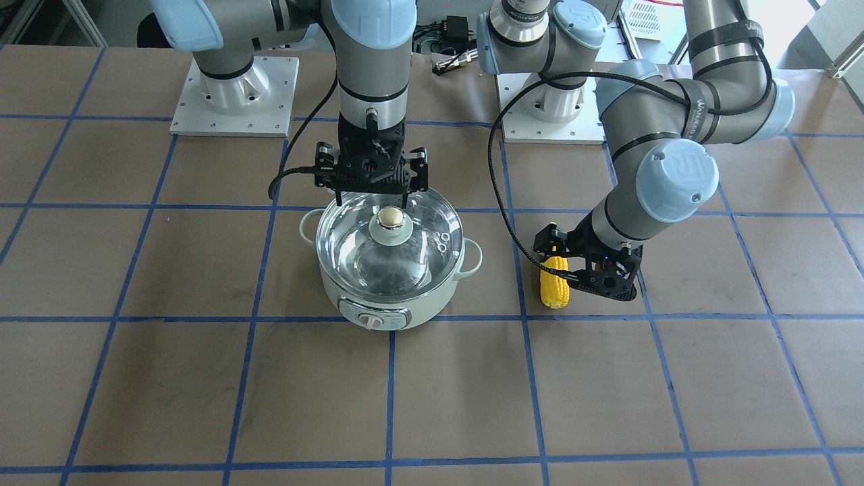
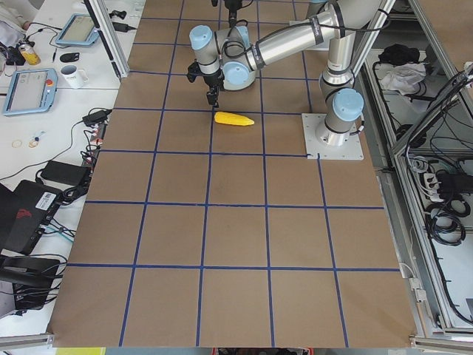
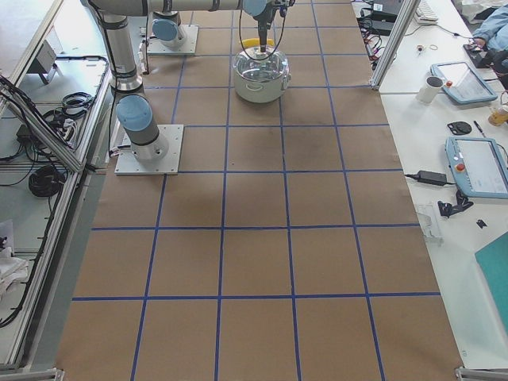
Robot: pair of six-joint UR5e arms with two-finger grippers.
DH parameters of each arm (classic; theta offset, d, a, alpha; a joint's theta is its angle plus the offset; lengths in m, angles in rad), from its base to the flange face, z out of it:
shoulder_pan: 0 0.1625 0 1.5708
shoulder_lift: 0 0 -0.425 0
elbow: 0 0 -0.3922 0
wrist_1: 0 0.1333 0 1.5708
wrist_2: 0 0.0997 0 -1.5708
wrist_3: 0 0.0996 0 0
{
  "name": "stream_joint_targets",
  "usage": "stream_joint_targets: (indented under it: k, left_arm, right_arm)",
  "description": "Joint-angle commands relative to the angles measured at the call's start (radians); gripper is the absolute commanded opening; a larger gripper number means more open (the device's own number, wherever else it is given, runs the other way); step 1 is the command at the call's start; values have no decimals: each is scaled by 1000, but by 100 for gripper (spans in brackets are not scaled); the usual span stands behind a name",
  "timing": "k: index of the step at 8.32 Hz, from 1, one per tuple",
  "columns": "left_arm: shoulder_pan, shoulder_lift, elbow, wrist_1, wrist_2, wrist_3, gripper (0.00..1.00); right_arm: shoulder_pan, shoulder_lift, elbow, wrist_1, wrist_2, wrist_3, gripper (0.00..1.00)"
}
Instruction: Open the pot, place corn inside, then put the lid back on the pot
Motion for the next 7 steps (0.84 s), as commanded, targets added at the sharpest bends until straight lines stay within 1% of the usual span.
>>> stream_joint_targets:
  k: [1, 3, 5, 7]
  left_arm:
    - [1, -10, -76, 4, -1, 0, 100]
    - [1, -53, -115, 28, 1, 10, 100]
    - [1, -94, -122, 96, 77, 41, 100]
    - [0, -107, -129, 101, 79, 47, 100]
  right_arm:
    - [19, 56, 59, -95, 29, 15, 96]
    - [19, 65, 61, -101, 30, 17, 96]
    - [19, 66, 61, -98, 30, 20, 85]
    - [19, 62, 61, -88, 30, 25, 65]
